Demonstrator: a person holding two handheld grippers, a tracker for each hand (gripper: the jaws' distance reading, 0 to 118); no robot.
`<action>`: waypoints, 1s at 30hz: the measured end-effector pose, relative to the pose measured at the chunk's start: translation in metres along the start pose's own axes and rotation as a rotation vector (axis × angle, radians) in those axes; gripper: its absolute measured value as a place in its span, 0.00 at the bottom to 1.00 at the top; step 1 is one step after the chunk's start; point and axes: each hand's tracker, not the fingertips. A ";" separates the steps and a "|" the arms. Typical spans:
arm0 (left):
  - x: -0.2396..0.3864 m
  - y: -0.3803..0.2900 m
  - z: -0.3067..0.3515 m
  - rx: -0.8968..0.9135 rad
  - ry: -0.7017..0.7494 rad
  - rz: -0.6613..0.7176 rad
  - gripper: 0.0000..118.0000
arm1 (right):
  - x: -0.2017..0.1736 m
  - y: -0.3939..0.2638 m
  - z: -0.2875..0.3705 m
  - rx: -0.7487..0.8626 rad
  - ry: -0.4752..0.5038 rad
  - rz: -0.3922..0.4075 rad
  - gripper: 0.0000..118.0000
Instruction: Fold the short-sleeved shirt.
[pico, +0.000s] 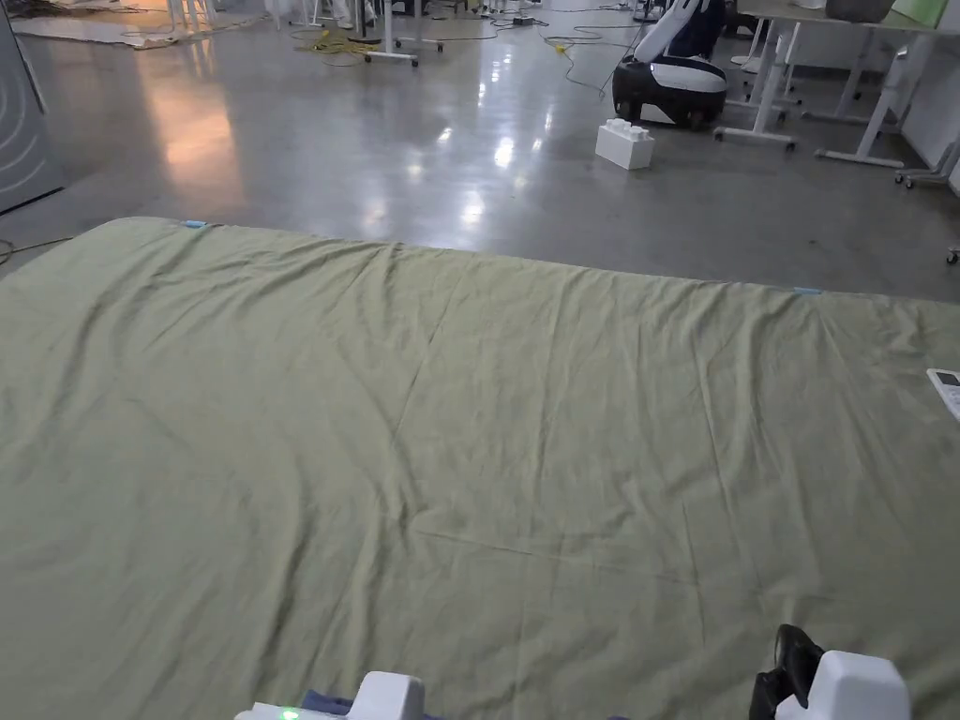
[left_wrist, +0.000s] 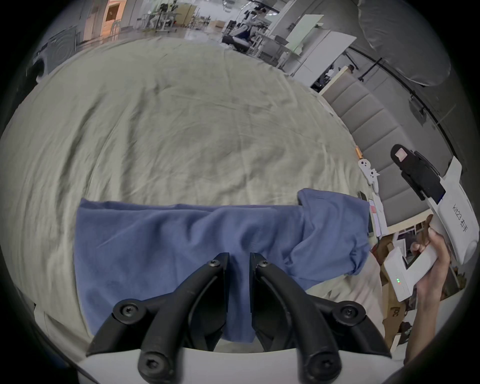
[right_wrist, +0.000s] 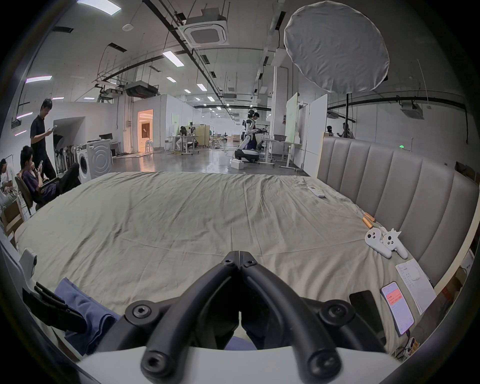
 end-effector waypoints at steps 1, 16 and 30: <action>0.002 0.000 -0.003 -0.006 -0.004 -0.007 0.14 | 0.000 -0.001 0.000 -0.001 0.000 -0.001 0.01; 0.002 0.003 -0.029 0.001 -0.001 0.116 0.14 | 0.000 -0.004 -0.002 -0.013 0.004 -0.016 0.01; -0.081 0.012 0.083 0.158 -0.091 0.138 0.61 | -0.004 0.011 0.001 0.026 0.027 -0.017 0.01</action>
